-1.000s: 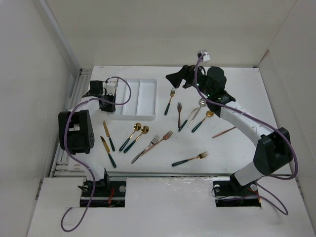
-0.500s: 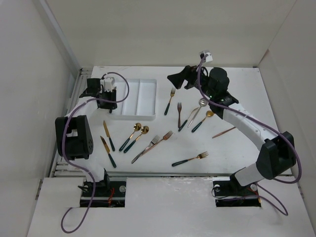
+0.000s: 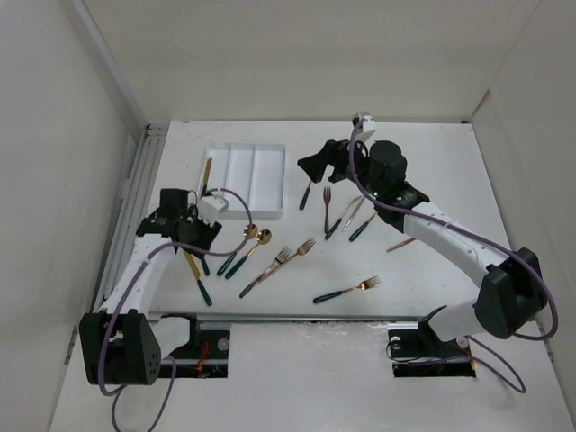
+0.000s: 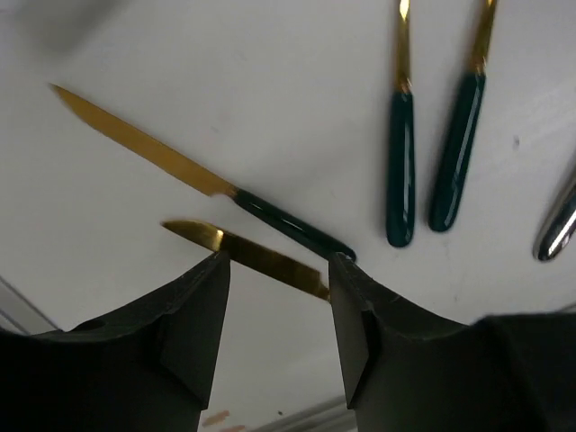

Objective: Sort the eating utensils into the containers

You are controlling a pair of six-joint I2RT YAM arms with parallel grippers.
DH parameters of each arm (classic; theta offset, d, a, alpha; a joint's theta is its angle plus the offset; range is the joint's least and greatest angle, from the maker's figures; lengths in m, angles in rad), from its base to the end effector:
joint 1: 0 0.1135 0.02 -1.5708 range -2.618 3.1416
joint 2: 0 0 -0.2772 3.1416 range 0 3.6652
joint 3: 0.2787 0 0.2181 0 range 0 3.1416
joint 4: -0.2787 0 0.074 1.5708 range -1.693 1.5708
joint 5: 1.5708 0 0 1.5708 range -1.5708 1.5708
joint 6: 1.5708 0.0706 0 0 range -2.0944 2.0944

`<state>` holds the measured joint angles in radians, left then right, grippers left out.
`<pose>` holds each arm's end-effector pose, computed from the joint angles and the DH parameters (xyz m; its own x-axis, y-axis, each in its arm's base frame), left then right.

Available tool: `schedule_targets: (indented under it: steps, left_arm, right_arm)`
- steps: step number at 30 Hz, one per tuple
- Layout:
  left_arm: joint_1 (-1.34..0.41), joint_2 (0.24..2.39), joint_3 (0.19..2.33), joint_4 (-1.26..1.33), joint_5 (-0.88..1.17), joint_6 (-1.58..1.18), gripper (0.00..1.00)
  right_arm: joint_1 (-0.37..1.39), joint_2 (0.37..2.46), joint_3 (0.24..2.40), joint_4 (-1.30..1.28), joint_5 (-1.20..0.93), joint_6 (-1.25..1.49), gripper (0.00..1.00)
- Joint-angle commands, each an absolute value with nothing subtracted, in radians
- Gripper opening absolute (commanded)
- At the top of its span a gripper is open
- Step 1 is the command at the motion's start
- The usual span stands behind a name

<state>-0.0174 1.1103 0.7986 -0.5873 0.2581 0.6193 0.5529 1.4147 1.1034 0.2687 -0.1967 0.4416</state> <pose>0.2030 -0.0216 0.2433 -0.5353 0.5706 -0.6228 0.5973 0.7770 0.1986 0.2804 0.1892 0.3741 -0.3239 0.2927 -0.8997 -0.6004 0.6714 0.4345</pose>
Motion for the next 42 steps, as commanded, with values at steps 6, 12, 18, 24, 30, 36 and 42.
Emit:
schedule_targets:
  steps: [6,12,18,24,30,36,42]
  left_arm:
    - [-0.156,1.149,0.696,-0.635,0.117,0.623,0.44]
    - [-0.181,1.216,0.687,-0.551,0.080,0.526,0.43]
    - [-0.172,1.253,0.667,-0.483,0.046,0.460,0.43]
    - [-0.153,1.295,0.689,-0.483,0.067,0.420,0.41]
    - [-0.144,1.285,0.689,-0.492,0.048,0.397,0.40]
    - [-0.144,1.348,0.678,-0.492,0.060,0.422,0.39]
    - [-0.135,1.468,0.678,-0.483,0.041,0.402,0.38]
  right_arm:
    - [0.592,1.353,1.081,0.273,-0.196,0.422,0.92]
    - [0.611,1.319,1.060,0.273,-0.161,0.422,0.92]
    - [0.630,1.273,1.031,0.264,-0.112,0.422,0.92]
    - [0.640,1.255,1.022,0.244,-0.094,0.422,0.92]
    - [0.640,1.255,1.022,0.235,-0.094,0.422,0.92]
    - [0.640,1.255,1.031,0.225,-0.084,0.403,0.92]
    - [0.640,1.255,1.049,0.225,-0.084,0.376,0.92]
